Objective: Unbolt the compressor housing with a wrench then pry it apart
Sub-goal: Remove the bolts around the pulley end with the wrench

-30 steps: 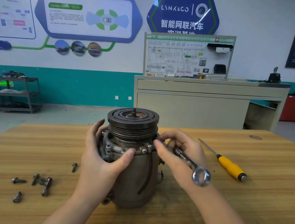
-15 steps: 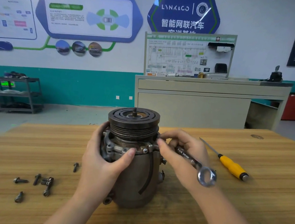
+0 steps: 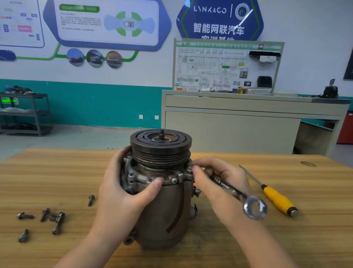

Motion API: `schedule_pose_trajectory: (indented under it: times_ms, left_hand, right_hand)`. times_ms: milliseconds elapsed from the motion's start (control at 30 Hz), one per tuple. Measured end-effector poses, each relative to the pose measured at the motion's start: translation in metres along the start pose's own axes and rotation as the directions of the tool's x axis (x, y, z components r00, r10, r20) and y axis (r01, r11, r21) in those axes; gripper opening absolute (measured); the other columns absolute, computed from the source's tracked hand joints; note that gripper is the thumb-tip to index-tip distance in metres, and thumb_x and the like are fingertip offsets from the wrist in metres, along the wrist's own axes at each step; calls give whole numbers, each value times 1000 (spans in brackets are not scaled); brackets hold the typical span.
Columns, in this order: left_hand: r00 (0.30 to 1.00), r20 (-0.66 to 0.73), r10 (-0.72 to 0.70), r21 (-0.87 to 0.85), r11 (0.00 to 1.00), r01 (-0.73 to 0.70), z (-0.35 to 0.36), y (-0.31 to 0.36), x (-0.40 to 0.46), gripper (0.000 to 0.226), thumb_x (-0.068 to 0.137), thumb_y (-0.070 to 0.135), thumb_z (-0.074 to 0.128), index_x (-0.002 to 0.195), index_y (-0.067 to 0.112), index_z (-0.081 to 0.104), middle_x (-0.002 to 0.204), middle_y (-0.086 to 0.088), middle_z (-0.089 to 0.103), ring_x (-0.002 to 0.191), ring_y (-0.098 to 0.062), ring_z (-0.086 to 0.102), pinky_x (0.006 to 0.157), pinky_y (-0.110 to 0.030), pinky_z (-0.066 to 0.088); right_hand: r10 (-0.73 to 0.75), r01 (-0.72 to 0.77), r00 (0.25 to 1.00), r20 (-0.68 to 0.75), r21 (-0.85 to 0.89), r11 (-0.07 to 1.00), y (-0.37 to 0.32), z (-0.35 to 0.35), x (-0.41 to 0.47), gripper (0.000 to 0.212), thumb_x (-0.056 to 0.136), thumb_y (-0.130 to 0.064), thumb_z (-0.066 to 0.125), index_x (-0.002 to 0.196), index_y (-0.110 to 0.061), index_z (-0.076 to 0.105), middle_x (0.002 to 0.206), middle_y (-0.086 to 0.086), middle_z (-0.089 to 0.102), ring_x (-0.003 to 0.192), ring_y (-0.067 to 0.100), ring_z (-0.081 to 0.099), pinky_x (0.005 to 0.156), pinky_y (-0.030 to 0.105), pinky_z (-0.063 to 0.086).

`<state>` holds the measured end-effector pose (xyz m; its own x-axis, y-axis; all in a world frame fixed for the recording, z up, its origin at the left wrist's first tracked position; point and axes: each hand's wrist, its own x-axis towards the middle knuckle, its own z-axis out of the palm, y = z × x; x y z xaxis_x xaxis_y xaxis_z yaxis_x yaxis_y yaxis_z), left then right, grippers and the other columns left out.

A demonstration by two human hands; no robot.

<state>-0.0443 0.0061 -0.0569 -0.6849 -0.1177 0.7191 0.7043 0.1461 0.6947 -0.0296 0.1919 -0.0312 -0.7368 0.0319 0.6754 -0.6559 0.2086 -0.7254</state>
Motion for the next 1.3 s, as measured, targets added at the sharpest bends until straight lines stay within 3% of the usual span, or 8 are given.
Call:
schedule_pose_trajectory:
  times_ms: [167,333,433,567,667,800,933,1300]
  left_hand:
    - [1000,3,5,1,1000,-5,0,0,0,64,57,53,75,114,58,47,119,25,60,114,1,56,91,-21,42]
    - [1000,-3,4,2,1000,-4,0,-1,0,64,57,52,74,115,53,48,117,28,59,112,4,56,86,-6,43]
    - [1000,-5,5,0,1000,-5,0,0,0,64,57,51,74,115,54,48,117,29,59,112,4,56,86,-5,42]
    - [1000,-4,7,2,1000,-7,0,2,1,62,58,51,74,114,55,48,117,30,59,111,6,56,86,-5,42]
    - [1000,-7,5,-1,1000,-5,-1,1,0,65,58,50,74,117,51,47,117,29,59,112,5,55,87,-6,42]
    - [1000,-5,-2,4,1000,2,0,2,0,66,58,51,74,118,49,46,117,30,59,112,6,55,85,-4,41]
    - [1000,-10,-16,9,1000,17,0,3,0,67,57,52,74,118,49,46,118,30,58,113,5,54,87,-6,42]
    - [998,-16,-66,13,998,66,0,5,-2,88,55,50,74,134,30,41,128,15,56,118,1,53,103,-32,43]
  right_hand:
    - [-7,7,1000,-17,35,999,2,2,0,4,79,-31,67,83,-33,67,55,-11,56,55,6,58,52,15,46]
    - [-13,14,999,-29,44,999,4,0,1,12,81,-28,61,83,-32,72,70,-7,69,65,4,65,57,12,48]
    - [-23,23,1000,1,24,999,4,2,0,5,80,-34,68,84,-32,69,58,-12,58,55,0,56,52,11,43]
    - [-5,6,1000,-16,21,1000,5,1,2,13,82,-33,61,91,-34,70,74,-9,70,71,4,66,63,17,50]
    - [-27,27,1000,-4,11,1000,5,3,1,8,79,-39,67,83,-33,67,58,-13,58,55,1,57,53,12,43]
    - [-13,14,999,-29,33,999,7,3,0,14,81,-27,60,86,-34,71,71,-10,69,67,4,65,59,13,49]
    - [-15,16,1000,-8,9,1000,6,3,0,4,81,-32,64,83,-32,67,57,-13,58,55,0,56,52,10,42]
    - [-24,25,998,-50,17,1000,5,4,0,11,82,-29,59,84,-33,69,72,-9,69,69,3,65,60,13,49]
